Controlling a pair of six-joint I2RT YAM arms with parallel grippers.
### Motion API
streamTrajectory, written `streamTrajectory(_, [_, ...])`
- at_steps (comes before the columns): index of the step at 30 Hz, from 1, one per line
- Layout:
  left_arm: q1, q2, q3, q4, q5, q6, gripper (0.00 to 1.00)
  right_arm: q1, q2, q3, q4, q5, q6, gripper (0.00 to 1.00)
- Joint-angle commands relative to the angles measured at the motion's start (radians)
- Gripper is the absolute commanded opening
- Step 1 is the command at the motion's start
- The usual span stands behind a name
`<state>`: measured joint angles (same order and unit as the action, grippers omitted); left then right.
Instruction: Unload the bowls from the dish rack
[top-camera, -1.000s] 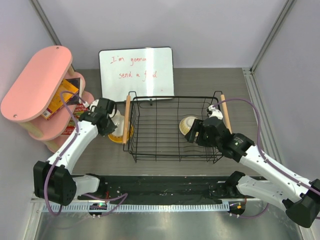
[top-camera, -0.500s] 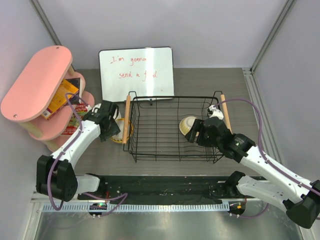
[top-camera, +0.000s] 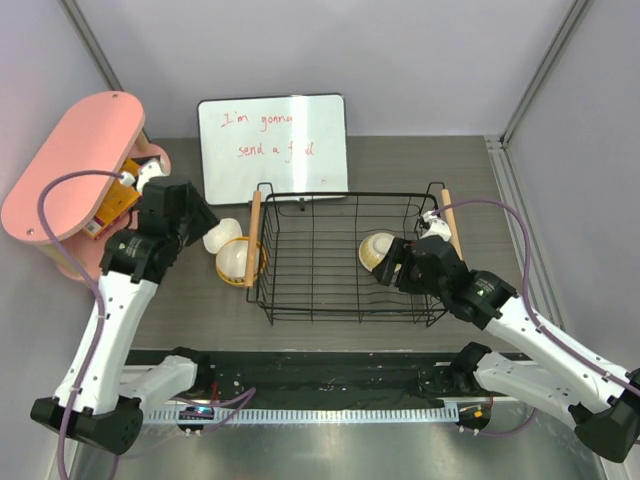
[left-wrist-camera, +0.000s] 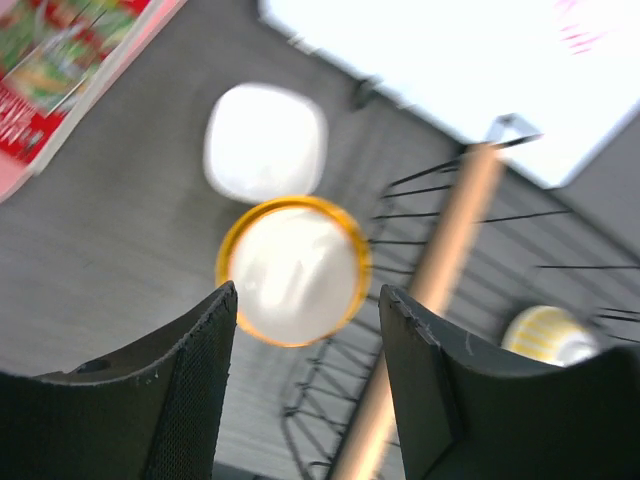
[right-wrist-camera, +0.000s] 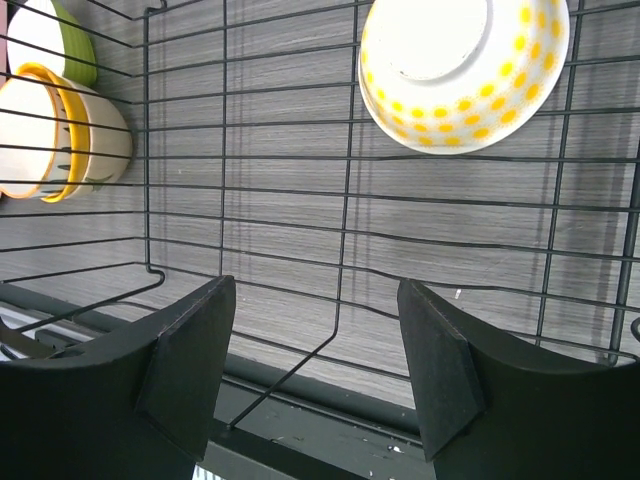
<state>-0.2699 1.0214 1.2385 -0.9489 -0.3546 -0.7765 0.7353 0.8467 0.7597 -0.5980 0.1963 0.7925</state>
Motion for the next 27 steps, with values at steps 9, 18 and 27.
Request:
streamTrajectory(9, [-0.297, 0.376, 0.369, 0.127, 0.310, 0.154, 0.65, -0.005, 0.005, 0.147, -0.022, 0.003, -0.036, 0.71])
streamTrajectory(18, [-0.437, 0.703, 0.452, 0.286, 0.511, 0.138, 0.67, -0.005, 0.020, 0.245, -0.128, 0.112, -0.072, 0.73])
streamTrajectory(27, [-0.396, 0.950, 0.496, 0.420, 0.718, 0.094, 0.73, -0.007, 0.089, 0.201, -0.137, 0.206, -0.104, 0.73])
